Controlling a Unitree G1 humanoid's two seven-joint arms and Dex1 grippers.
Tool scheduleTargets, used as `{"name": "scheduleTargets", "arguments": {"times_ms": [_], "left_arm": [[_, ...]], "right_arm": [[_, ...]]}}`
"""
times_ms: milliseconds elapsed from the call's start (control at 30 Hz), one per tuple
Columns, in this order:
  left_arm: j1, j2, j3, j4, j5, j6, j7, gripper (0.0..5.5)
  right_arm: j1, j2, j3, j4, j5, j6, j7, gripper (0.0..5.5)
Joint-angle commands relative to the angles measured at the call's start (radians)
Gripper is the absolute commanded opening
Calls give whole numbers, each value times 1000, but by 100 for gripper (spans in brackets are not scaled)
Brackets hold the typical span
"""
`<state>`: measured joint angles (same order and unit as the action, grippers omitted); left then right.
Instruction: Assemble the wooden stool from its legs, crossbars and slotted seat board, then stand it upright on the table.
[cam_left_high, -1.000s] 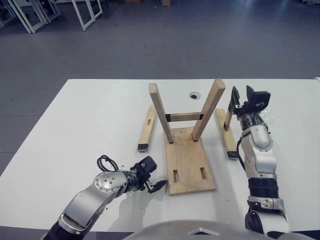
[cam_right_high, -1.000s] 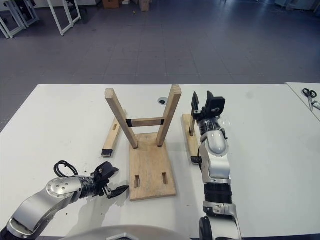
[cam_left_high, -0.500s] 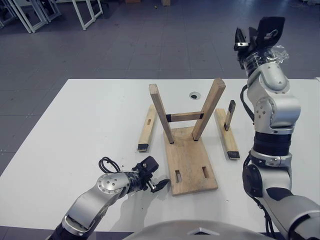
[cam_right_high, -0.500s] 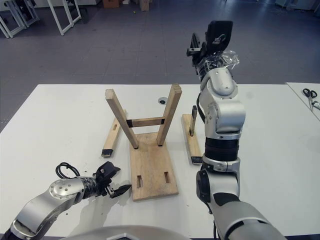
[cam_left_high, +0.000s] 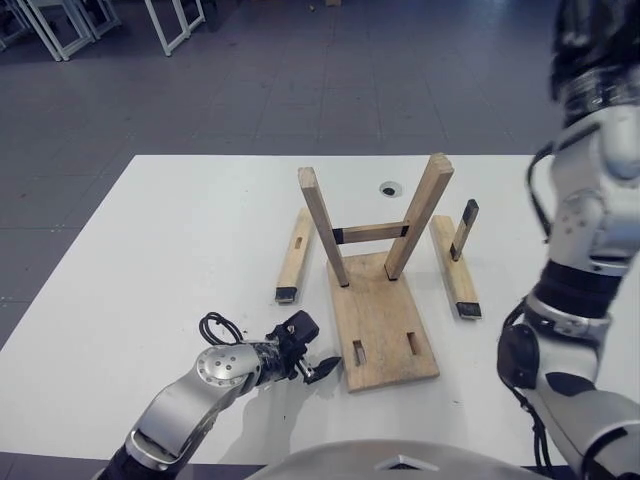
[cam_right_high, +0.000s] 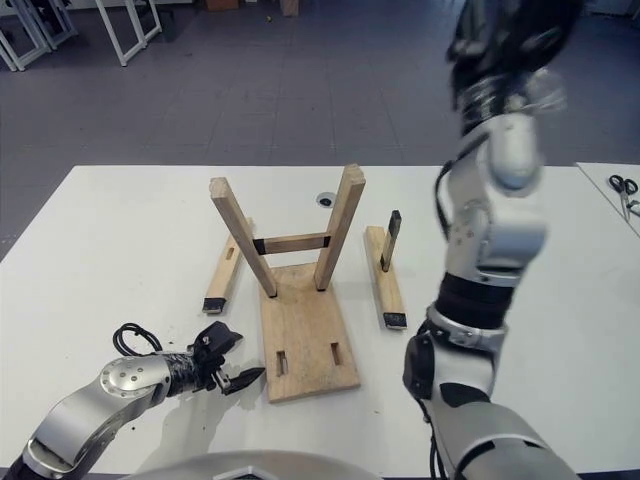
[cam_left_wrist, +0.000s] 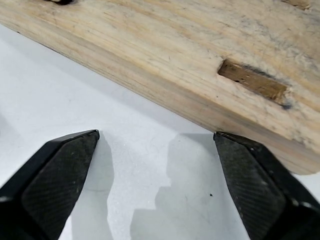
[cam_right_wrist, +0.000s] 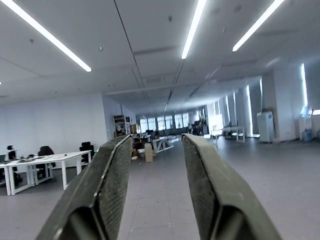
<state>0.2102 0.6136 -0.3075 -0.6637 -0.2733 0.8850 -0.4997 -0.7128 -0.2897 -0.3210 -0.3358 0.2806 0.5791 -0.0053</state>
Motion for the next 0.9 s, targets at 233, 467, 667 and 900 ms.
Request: {"name": "scheduleTargets", "arguments": {"times_ms": [233, 467, 667, 900], "left_arm": [[56, -10, 44, -39, -46, 53, 20, 425], [41, 55, 169, 7, -69, 40, -24, 425], [15, 62, 202, 6, -84, 50, -40, 425], [-82, -72, 359, -20, -230, 104, -2, 425]], "right_arm": [[806, 12, 180, -375, 81, 339, 91, 275], [847, -5, 248, -214, -8, 232, 119, 275], [896, -15, 289, -76, -75, 134, 157, 361], [899, -10, 319, -3, -118, 139, 161, 289]]}}
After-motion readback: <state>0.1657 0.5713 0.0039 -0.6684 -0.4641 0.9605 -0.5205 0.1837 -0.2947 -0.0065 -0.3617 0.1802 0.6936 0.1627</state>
